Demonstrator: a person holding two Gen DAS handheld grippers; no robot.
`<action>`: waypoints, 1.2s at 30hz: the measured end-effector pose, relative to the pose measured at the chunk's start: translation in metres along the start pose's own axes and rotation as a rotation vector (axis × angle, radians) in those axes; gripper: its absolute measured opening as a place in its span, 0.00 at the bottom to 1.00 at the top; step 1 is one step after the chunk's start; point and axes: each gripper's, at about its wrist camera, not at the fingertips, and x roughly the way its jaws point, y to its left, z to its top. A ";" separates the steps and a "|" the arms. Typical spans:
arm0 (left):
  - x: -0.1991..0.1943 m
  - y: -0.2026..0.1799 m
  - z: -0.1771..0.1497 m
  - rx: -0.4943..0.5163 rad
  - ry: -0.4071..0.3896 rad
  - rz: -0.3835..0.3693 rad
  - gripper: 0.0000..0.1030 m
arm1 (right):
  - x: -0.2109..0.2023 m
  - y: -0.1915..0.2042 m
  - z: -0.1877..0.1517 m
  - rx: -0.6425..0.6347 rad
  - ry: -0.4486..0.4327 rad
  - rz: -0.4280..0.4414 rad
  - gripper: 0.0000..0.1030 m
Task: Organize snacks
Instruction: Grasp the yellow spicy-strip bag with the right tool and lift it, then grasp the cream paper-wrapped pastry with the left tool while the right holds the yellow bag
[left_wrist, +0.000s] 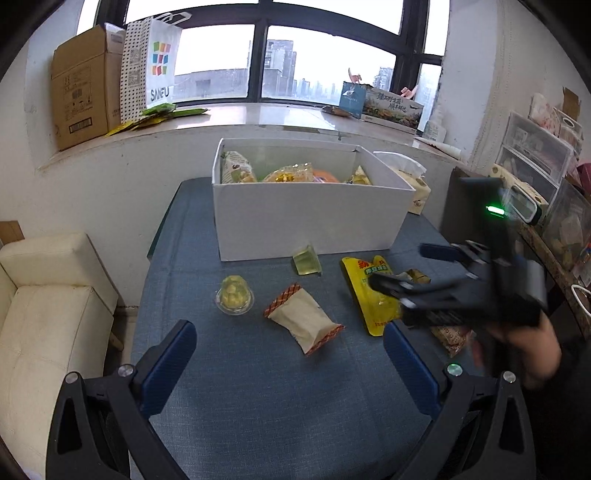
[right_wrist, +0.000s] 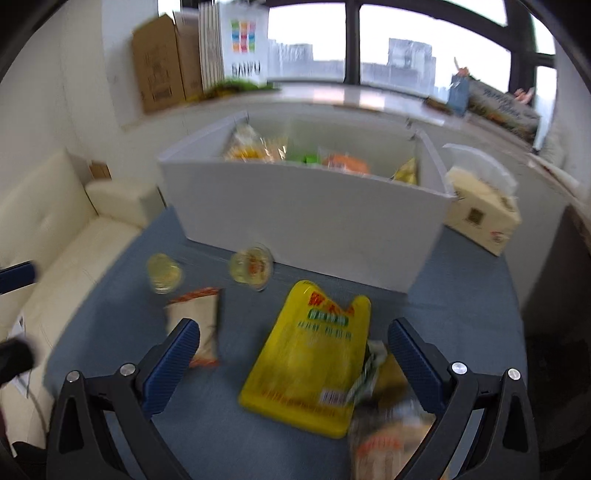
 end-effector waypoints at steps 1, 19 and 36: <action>0.001 0.001 -0.001 -0.004 0.002 0.001 1.00 | 0.013 -0.003 0.005 -0.001 0.025 0.005 1.00; 0.021 0.014 -0.011 -0.033 0.058 0.014 1.00 | 0.060 -0.014 -0.011 0.040 0.158 -0.008 0.45; 0.111 -0.012 -0.004 0.018 0.194 0.000 1.00 | -0.096 -0.024 -0.043 0.200 -0.210 0.128 0.44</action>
